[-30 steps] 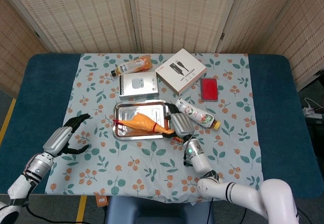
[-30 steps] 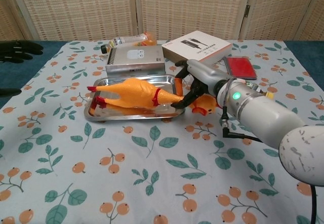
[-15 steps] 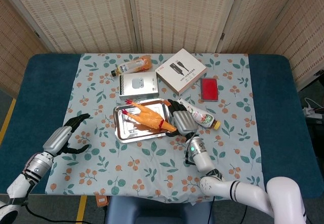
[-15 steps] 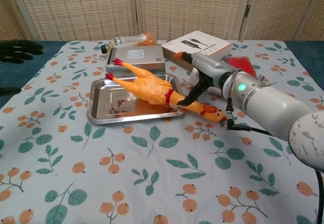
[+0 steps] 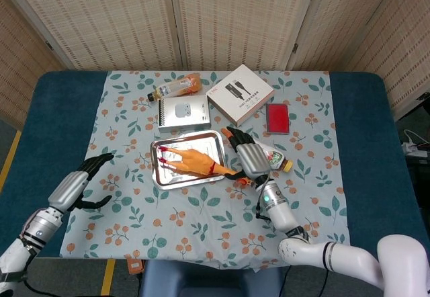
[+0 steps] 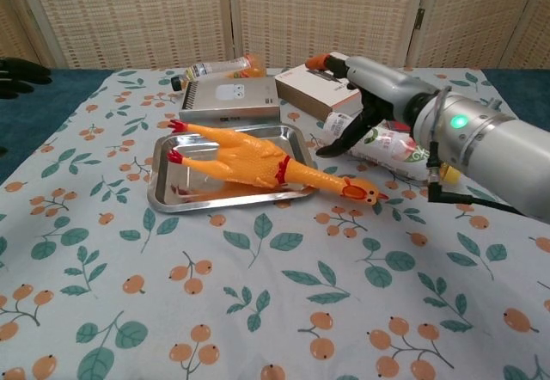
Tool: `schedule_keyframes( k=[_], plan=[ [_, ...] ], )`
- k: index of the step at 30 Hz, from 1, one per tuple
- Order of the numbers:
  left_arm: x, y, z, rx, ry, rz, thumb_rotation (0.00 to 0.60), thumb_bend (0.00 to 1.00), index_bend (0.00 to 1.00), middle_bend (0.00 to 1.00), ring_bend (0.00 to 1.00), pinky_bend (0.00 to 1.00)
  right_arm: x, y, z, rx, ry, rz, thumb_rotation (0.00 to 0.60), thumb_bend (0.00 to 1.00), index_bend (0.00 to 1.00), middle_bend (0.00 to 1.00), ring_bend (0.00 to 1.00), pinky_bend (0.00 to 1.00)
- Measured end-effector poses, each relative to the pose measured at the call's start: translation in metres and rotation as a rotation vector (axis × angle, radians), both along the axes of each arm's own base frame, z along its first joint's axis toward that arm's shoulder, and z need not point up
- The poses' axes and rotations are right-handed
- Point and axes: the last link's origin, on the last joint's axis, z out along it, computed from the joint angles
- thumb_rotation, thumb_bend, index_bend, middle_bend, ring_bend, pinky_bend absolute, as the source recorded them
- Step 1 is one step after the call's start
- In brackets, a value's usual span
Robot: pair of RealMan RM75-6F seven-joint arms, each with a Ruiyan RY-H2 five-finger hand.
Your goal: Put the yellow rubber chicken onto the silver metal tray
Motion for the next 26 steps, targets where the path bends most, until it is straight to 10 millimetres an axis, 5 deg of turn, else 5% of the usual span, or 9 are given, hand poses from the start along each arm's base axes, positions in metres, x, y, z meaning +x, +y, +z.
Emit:
schedule_keyframes(
  k=[11, 22, 26],
  plan=[
    [-0.049, -0.064, 0.028, 0.254, 0.194, 0.020, 0.600, 0.34, 0.00, 0.00, 0.00, 0.00, -0.073, 0.096, 0.095, -0.044, 0.311, 0.108, 0.600, 0.03, 0.00, 0.00, 0.00, 0.01],
    [-0.062, -0.095, 0.036, 0.445, 0.374, -0.009, 0.600, 0.35, 0.00, 0.00, 0.00, 0.00, -0.160, 0.183, 0.148, -0.293, 0.404, -0.047, 0.600, 0.03, 0.00, 0.00, 0.00, 0.00],
    [-0.067, -0.100, 0.030, 0.373, 0.392, 0.050, 0.600, 0.35, 0.00, 0.00, 0.00, 0.00, -0.168, 0.198, 0.159, -0.324, 0.391, -0.051, 0.600, 0.03, 0.00, 0.00, 0.00, 0.00]
  ],
)
